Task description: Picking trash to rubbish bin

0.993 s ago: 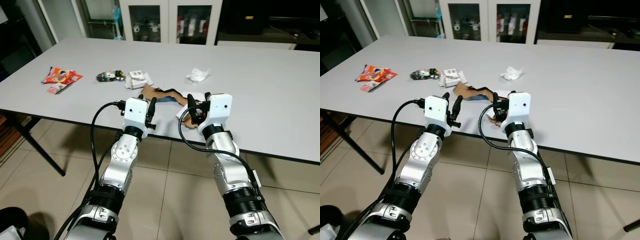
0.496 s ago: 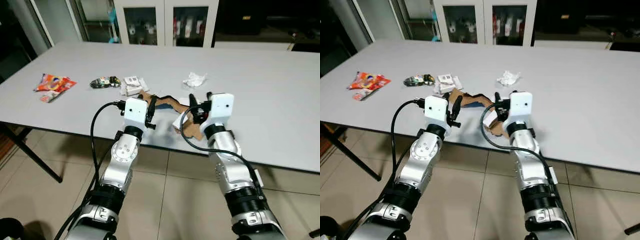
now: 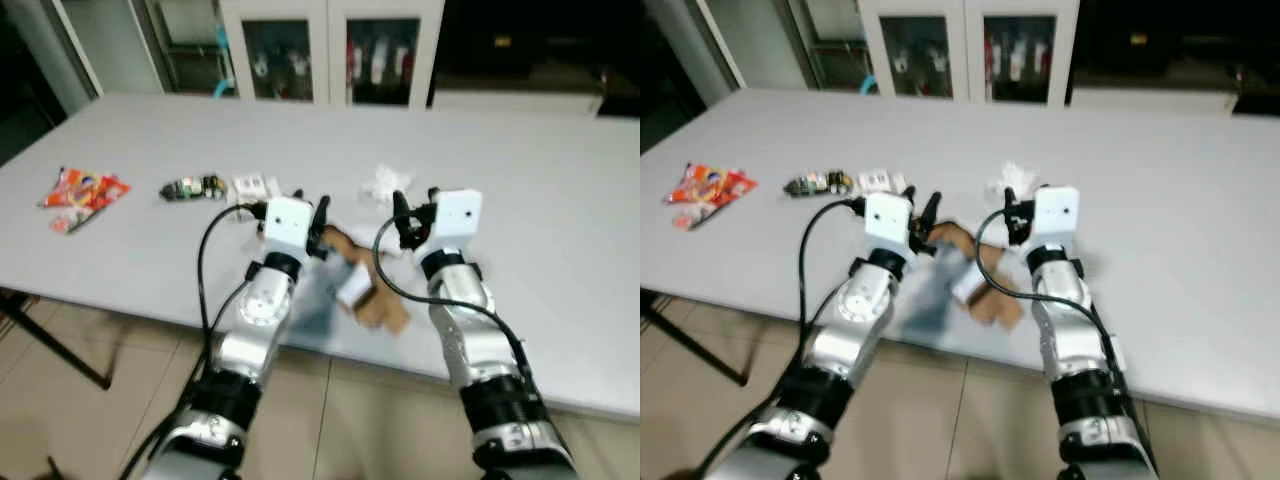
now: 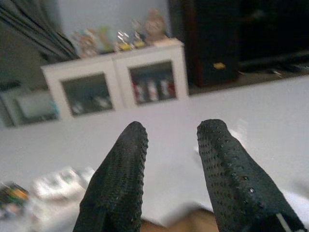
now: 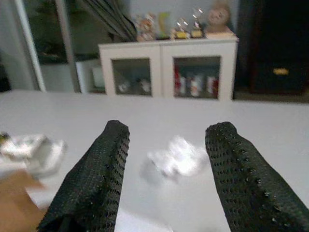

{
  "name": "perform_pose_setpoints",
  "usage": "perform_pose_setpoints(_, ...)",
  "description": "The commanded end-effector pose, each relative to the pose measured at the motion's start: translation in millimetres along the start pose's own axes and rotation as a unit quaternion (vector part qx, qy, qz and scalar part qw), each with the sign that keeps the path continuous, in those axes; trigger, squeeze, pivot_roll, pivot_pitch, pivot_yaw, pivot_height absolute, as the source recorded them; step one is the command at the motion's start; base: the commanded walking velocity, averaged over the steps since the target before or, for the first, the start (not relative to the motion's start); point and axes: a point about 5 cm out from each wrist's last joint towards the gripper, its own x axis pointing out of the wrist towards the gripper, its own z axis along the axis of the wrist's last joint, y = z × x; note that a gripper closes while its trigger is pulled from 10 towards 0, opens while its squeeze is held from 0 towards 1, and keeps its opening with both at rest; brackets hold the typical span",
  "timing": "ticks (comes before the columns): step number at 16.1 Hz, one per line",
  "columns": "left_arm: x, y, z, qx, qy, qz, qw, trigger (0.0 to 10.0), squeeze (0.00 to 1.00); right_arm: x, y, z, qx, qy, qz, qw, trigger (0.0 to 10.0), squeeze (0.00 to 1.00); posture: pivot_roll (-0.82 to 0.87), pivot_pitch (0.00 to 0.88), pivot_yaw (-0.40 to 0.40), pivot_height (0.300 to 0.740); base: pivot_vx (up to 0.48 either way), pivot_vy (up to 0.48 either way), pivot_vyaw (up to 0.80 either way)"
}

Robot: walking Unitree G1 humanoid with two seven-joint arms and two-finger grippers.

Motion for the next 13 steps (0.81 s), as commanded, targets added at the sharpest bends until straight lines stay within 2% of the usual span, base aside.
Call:
perform_pose_setpoints(1,-0.9,13.7,0.4,0.007,0.0,0.021,1.0,10.0,0.0,4.3,14.9,5.6,0.007,-0.008,0.022,1.0,10.0,0.0,0.04,0.008,0.067,0.74,0.48,0.0,0.0)
perform_pose_setpoints(5,-0.2,12.7,2.6,0.01,-0.005,0.017,1.0,10.0,0.0,4.5,15.1,5.8,0.007,-0.009,0.022,1.0,10.0,0.0,0.04,0.012,0.067,0.74,0.448,0.0,0.0)
perform_pose_setpoints(11,-0.8,6.7,4.5,0.009,-0.009,-0.024,1.0,10.0,0.0,4.9,15.2,6.5,0.007,-0.009,0.021,1.0,10.0,0.0,0.04,0.018,0.069,0.74,0.0,0.0,0.0)
perform_pose_setpoints(13,-0.2,7.9,5.8,0.031,-0.001,-0.07,0.997,10.0,0.0,4.9,14.9,6.4,0.006,-0.008,0.02,1.0,10.0,0.0,0.04,0.015,0.071,0.74,0.0,0.0,0.0)
